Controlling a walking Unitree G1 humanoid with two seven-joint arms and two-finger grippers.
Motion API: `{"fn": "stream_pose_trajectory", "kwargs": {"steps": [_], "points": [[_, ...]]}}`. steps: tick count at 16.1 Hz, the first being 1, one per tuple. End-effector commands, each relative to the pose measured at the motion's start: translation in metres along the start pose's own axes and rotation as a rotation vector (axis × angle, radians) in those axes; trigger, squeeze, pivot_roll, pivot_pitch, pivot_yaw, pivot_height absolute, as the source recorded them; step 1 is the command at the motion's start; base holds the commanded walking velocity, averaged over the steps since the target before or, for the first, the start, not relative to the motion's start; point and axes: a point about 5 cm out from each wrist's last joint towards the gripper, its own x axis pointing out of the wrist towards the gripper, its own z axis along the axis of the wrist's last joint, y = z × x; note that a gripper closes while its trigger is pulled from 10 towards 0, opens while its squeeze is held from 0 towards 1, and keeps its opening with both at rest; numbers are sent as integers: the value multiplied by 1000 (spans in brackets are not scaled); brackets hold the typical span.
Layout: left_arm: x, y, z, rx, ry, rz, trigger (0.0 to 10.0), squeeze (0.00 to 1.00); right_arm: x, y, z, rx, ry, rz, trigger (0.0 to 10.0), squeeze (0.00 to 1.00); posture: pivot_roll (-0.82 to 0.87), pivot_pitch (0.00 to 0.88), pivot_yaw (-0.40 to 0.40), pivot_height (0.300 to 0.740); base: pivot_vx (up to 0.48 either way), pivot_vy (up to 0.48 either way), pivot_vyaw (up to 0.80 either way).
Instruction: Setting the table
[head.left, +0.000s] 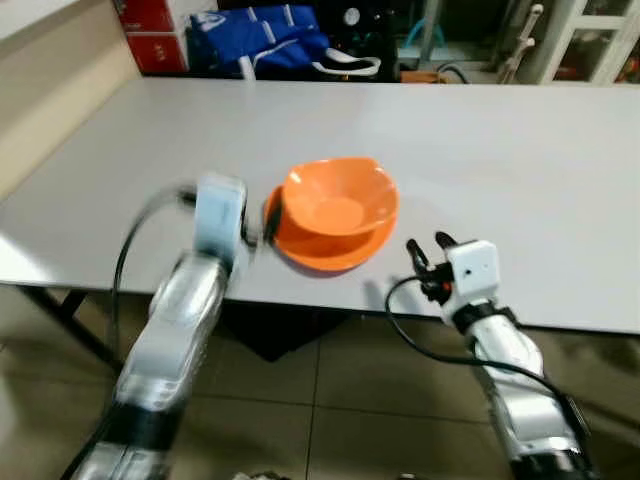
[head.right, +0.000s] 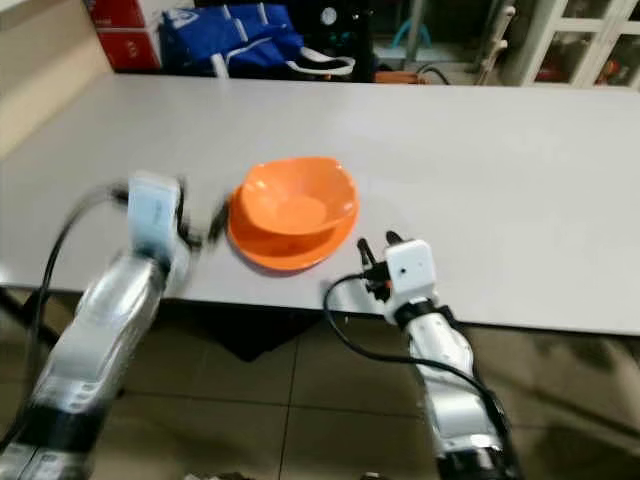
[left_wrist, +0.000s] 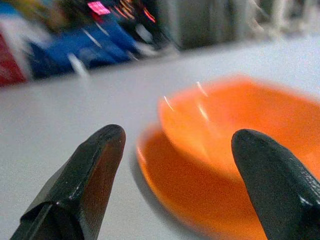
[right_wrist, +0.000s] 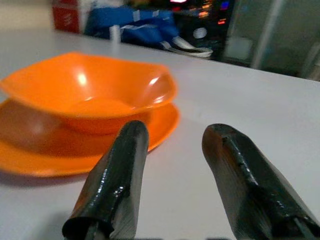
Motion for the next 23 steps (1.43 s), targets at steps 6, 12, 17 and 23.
{"fn": "stream_pose_trajectory", "kwargs": {"steps": [6,12,17,23], "points": [[-17,-6,-16,-90,-26,107,10000,0,10,4,-5,72,-5,-34,10000,0,-204,0,108,740,0,0,0],[-19,-7,-23,-130,-5,134,10000,0,15,7,-8,42,5,1,10000,0,-184,0,76,740,0,0,-780],[-20,-12,-19,-111,-16,139,10000,0,18,7,-7,43,0,9,10000,0,-178,0,71,740,-75,61,-155],[-24,-3,-33,-211,52,202,10000,0,16,7,-13,88,20,4,10000,0,-172,0,67,740,-370,309,0]]}}
